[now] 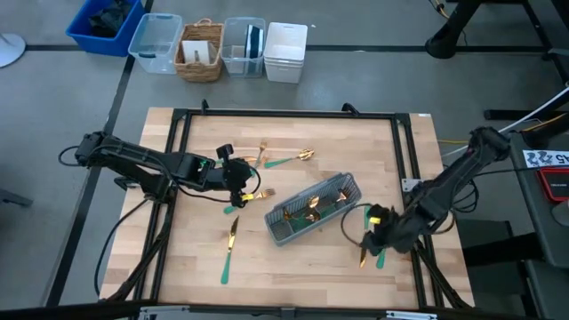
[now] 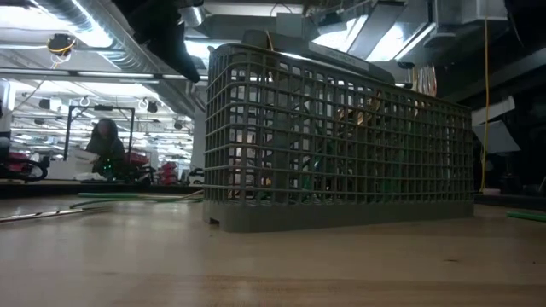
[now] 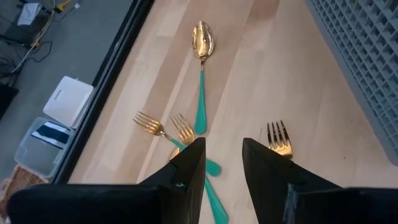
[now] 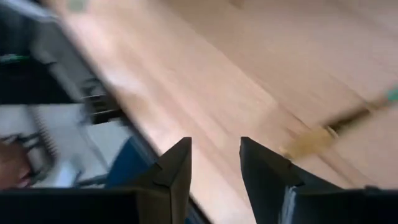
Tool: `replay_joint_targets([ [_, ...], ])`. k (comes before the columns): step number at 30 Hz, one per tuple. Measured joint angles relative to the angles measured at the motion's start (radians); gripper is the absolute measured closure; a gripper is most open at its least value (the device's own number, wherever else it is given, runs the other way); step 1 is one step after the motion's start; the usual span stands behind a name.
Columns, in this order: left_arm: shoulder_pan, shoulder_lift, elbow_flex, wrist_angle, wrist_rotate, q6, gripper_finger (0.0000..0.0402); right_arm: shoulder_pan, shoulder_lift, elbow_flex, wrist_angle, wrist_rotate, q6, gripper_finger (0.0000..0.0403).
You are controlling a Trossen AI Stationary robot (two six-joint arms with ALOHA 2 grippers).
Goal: Sort silverware
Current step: Put the gold knife into the gray silverware organizer
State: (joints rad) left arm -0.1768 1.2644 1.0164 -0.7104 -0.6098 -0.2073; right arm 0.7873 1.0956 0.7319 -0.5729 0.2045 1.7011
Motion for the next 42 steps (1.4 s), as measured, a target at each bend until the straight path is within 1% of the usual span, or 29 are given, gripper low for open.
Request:
replay_joint_targets([
  [4,0.000,0.000,0.000,-0.019,0.000,0.000,0.0302,0.001,0.084,0.000,-0.066,-0.014,0.135,0.0267],
  [13,0.000,0.000,0.000,-0.017,0.000,-0.001,0.0302,-0.002,0.193,0.000,-0.214,-0.006,0.291,0.0267],
  [18,0.000,0.000,0.000,-0.016,0.000,-0.002,0.0302,-0.002,0.253,0.000,-0.248,-0.003,0.296,0.0267],
  [24,0.000,0.000,0.000,-0.015,0.000,-0.002,0.0302,-0.002,0.315,0.000,-0.249,0.033,0.296,0.0267],
  [42,0.000,0.000,0.000,-0.016,0.000,-0.021,0.0302,-0.002,0.409,0.000,-0.253,0.049,0.312,0.0267],
])
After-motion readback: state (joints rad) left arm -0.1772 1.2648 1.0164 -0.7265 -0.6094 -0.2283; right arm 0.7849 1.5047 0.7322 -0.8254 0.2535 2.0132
